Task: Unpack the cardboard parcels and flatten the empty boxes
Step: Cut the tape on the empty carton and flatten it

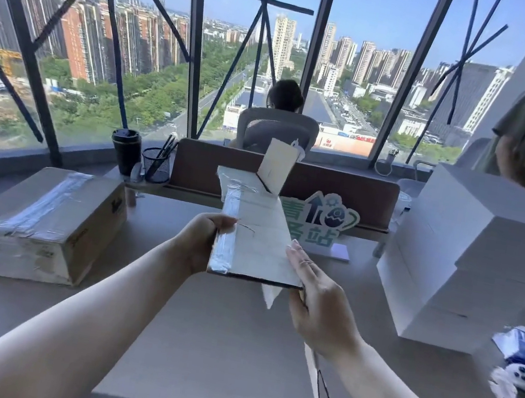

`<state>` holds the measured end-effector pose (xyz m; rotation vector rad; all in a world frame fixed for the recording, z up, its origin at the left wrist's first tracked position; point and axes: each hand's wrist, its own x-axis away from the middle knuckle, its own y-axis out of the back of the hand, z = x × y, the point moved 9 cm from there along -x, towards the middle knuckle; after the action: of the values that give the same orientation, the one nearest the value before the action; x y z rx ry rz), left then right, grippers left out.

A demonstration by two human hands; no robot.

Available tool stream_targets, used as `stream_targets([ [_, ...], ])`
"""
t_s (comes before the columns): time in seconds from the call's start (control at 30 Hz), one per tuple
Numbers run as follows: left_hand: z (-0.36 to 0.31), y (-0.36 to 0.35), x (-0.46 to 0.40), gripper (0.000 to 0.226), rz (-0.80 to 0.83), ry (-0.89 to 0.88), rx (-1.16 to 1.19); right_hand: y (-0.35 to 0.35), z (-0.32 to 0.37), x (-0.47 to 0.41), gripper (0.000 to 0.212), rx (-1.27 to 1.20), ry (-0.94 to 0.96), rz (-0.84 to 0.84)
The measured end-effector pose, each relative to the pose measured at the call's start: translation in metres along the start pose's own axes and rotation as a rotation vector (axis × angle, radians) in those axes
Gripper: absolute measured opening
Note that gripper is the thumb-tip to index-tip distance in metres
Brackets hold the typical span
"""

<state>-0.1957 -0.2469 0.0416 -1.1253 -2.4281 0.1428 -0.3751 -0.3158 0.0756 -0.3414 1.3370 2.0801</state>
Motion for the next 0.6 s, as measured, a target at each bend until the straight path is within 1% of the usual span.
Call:
stream_targets([
  [0.1, 0.019, 0.022, -0.006, 0.028, 0.033, 0.050, 0.051, -0.015, 0.011, 0.001, 0.058, 0.148, 0.100, 0.087],
  [0.17, 0.036, 0.044, -0.011, 0.033, 0.013, 0.093, 0.048, -0.040, 0.016, 0.007, 0.057, 0.214, 0.158, 0.170],
  [0.27, 0.064, 0.080, -0.014, 0.037, -0.045, 0.168, 0.013, -0.084, 0.021, 0.019, 0.053, 0.197, 0.183, 0.285],
  [0.4, 0.102, 0.133, -0.019, 0.031, -0.143, 0.269, -0.039, -0.142, 0.023, 0.038, 0.047, 0.170, 0.252, 0.381],
  [0.47, 0.123, 0.161, -0.022, 0.025, -0.194, 0.317, -0.133, -0.170, 0.026, 0.049, 0.048, 0.130, 0.255, 0.458],
  [0.53, 0.139, 0.184, -0.025, 0.021, -0.234, 0.354, -0.208, -0.195, 0.028, 0.060, 0.044, 0.107, 0.233, 0.530],
  [0.6, 0.148, 0.201, -0.032, 0.015, -0.251, 0.352, -0.315, -0.220, 0.023, 0.071, 0.050, 0.090, 0.198, 0.580],
])
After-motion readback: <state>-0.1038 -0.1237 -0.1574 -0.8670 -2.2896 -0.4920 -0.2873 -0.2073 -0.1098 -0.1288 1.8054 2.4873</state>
